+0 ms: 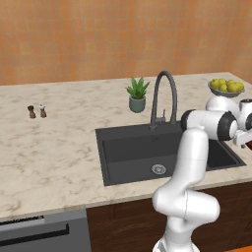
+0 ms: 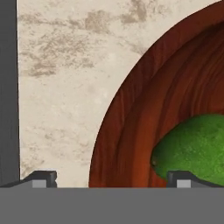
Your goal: Pick the avocado from the sink and place it in the bowl. Then pick the bowl and place it in the microwave. Then close the microwave door and press the start button.
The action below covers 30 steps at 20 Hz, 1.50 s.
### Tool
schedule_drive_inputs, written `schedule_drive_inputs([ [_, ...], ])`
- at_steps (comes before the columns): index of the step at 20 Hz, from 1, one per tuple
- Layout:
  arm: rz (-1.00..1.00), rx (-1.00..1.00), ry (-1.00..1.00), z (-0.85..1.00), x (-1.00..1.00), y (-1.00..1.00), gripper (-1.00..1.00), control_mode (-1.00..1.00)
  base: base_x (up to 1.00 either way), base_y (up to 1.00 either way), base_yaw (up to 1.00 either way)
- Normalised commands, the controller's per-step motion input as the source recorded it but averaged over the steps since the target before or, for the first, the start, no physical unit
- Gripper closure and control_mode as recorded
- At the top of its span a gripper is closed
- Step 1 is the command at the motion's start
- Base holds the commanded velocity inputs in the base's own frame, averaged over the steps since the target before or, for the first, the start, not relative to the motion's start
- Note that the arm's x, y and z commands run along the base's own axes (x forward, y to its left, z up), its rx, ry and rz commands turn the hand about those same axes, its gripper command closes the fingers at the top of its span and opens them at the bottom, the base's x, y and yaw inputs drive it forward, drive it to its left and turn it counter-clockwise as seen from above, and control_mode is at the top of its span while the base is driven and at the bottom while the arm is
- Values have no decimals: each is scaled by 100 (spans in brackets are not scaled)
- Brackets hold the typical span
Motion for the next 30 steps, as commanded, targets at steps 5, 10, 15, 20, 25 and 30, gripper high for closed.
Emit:
schedule_drive_inputs([
  [5, 0, 0, 3, -23, 4, -2, 100, -100, 0, 0, 0],
  [10, 0, 2, 4, -5, 0, -9, 100, -100, 0, 0, 0],
  [15, 2, -2, 0, 0, -13, 12, 100, -100, 0, 0, 0],
  [20, 19, -13, -5, 9, -33, 18, 100, -100, 0, 0, 0],
  [25, 20, -17, -13, 9, -26, 7, 100, -100, 0, 0, 0],
  [30, 29, -11, -3, 39, -39, -2, 100, -100, 0, 0, 0],
])
